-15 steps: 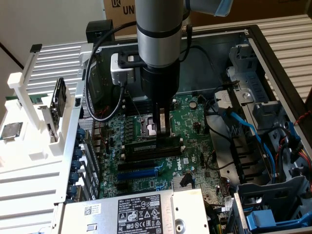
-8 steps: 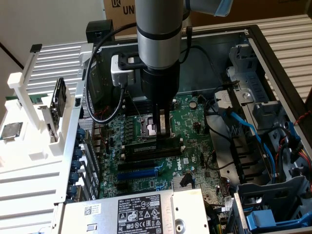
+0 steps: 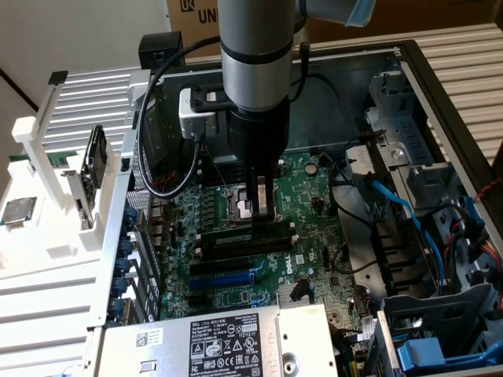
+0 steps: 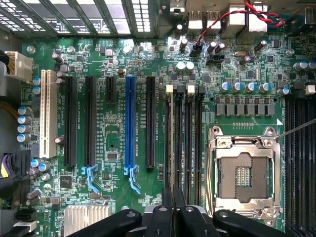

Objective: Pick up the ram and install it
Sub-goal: 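Insert the ram into the slot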

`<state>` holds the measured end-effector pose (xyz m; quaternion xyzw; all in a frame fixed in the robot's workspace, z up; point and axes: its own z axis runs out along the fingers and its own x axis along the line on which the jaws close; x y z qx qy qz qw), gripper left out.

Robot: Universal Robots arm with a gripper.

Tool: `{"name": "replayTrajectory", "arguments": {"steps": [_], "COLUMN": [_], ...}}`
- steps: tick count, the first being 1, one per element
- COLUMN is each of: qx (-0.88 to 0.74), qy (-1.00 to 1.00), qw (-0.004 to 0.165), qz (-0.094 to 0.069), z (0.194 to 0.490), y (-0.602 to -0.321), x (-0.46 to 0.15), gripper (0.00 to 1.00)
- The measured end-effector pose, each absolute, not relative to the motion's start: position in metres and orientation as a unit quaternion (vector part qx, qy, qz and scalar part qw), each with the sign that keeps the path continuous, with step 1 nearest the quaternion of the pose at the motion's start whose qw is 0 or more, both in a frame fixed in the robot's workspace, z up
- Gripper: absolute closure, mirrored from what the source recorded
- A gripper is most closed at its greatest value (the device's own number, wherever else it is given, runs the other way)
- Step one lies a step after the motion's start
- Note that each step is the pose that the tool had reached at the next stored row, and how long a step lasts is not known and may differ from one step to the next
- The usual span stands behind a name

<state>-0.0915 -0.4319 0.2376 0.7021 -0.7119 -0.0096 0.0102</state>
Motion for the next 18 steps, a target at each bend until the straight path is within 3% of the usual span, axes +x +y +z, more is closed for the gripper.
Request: {"name": "replayTrajectory", "arguments": {"steps": [18], "qx": [0.701], "qy": [-0.713], "qw": [0.010], "qz": [-0.010], "z": [0.2374], "y": [-0.4333], "x": [-0.0920], "gripper": [0.88]}}
